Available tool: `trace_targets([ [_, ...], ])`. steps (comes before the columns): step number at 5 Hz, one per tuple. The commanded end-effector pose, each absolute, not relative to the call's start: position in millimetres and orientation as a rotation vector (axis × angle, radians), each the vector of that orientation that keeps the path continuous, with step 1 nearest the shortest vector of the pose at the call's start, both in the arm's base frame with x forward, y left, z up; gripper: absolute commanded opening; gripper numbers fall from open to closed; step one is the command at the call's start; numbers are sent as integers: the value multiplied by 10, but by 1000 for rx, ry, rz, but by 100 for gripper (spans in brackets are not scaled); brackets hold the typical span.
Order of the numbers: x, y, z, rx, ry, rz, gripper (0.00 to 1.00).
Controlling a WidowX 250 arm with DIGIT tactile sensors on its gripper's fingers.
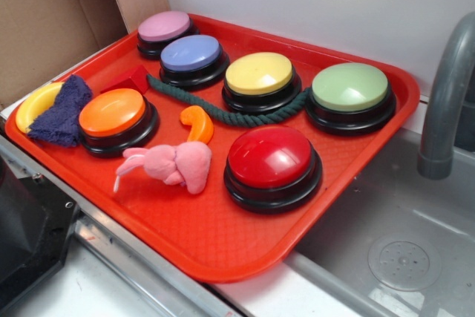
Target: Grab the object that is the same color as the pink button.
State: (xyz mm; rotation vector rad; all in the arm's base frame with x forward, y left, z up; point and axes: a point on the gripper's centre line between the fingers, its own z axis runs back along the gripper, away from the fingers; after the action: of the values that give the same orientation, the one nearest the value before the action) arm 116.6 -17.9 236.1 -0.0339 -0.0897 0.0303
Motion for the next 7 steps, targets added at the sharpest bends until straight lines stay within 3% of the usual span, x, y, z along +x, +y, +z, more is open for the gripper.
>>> trace_targets([
  [1, 1166, -179, 2361, -34, -90, 30, 100],
  [3, 1426, -475, 1949, 6, -150, -221, 100],
  [4, 1548, -575, 1615, -76, -236, -418, 100],
  [7, 1684, -762, 746, -68, -187, -605, 100],
])
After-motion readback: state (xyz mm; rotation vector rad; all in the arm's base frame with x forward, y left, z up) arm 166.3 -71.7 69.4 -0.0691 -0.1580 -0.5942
